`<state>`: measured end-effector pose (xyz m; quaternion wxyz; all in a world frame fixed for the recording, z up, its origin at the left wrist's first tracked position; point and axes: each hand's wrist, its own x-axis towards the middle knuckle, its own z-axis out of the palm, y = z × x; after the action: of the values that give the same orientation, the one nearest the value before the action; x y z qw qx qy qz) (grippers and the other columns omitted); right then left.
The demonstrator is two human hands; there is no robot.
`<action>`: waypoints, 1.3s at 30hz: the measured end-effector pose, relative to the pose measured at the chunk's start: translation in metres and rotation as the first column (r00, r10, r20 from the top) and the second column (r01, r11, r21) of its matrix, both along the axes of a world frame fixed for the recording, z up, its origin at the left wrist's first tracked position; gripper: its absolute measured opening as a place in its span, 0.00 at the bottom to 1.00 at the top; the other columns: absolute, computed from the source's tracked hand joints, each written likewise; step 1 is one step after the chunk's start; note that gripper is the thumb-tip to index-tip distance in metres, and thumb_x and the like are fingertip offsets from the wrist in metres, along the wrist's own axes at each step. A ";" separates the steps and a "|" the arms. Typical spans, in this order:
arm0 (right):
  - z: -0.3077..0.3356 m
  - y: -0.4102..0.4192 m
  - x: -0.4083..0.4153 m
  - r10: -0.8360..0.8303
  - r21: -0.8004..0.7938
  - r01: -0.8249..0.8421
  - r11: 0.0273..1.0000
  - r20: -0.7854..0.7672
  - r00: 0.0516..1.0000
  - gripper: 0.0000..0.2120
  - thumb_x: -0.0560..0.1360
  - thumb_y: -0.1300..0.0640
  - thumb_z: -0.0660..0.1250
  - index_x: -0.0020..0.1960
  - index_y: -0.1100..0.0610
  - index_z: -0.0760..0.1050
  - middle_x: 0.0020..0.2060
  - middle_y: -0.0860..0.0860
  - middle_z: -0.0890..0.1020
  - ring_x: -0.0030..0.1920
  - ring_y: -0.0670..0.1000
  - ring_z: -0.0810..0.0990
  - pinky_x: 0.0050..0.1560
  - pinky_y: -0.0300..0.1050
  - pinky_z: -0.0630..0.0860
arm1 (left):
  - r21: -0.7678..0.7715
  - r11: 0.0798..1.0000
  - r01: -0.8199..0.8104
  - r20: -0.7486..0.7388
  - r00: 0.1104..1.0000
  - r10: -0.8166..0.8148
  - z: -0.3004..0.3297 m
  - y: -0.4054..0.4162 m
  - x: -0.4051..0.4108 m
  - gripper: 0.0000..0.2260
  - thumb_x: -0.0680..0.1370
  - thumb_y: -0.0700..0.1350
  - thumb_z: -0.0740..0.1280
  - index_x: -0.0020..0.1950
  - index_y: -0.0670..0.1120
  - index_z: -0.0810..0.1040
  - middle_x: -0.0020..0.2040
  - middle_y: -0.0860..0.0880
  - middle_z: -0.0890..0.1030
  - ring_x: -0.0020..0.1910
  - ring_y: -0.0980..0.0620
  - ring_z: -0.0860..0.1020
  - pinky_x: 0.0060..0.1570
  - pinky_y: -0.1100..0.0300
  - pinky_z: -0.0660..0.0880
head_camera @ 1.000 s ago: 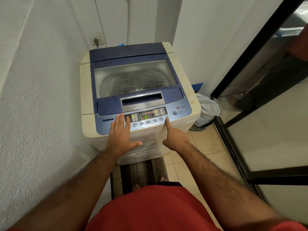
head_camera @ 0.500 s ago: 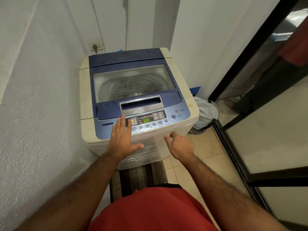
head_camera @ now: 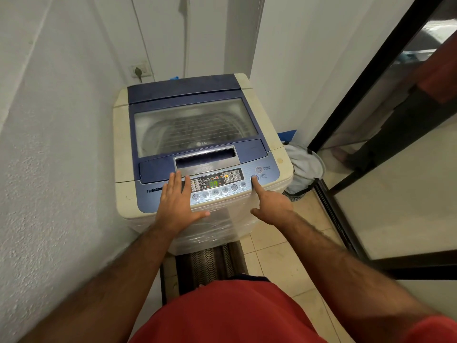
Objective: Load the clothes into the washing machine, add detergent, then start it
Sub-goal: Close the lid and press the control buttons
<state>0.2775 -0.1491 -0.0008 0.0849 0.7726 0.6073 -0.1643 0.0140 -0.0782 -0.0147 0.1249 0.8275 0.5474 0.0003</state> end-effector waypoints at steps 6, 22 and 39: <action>-0.008 -0.004 -0.001 -0.021 -0.025 0.019 0.999 -0.049 0.999 0.54 0.72 0.48 0.70 0.76 0.43 0.27 0.35 0.50 0.75 0.31 0.50 0.73 0.33 0.44 0.70 | -0.003 1.000 -0.010 -0.006 1.000 0.010 -0.002 0.006 -0.001 0.56 0.64 0.76 0.63 0.78 0.43 0.46 0.79 0.41 0.43 0.77 0.43 0.40 0.74 0.46 0.44; 0.000 -0.013 -0.019 0.036 0.126 -0.028 0.992 -0.060 0.998 0.44 0.73 0.39 0.67 0.79 0.49 0.46 0.55 0.55 0.79 0.51 0.58 0.80 0.45 0.50 0.76 | 0.001 1.000 -0.006 0.022 1.000 0.006 0.003 -0.001 -0.009 0.56 0.65 0.76 0.61 0.78 0.44 0.44 0.79 0.42 0.40 0.77 0.44 0.38 0.73 0.49 0.39; 0.003 0.002 -0.034 0.256 0.298 -0.241 0.923 -0.012 0.966 0.49 0.69 0.20 0.39 0.80 0.50 0.47 0.80 0.55 0.49 0.80 0.55 0.43 0.77 0.55 0.44 | -0.017 0.999 -0.034 0.032 0.999 0.035 0.010 0.005 -0.025 0.56 0.64 0.77 0.61 0.78 0.46 0.41 0.78 0.44 0.36 0.76 0.46 0.34 0.74 0.48 0.37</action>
<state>0.2433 -0.1475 0.0026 -0.0263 0.6888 0.7201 -0.0794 -0.0107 -0.0733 -0.0047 0.1406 0.8168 0.5594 0.0111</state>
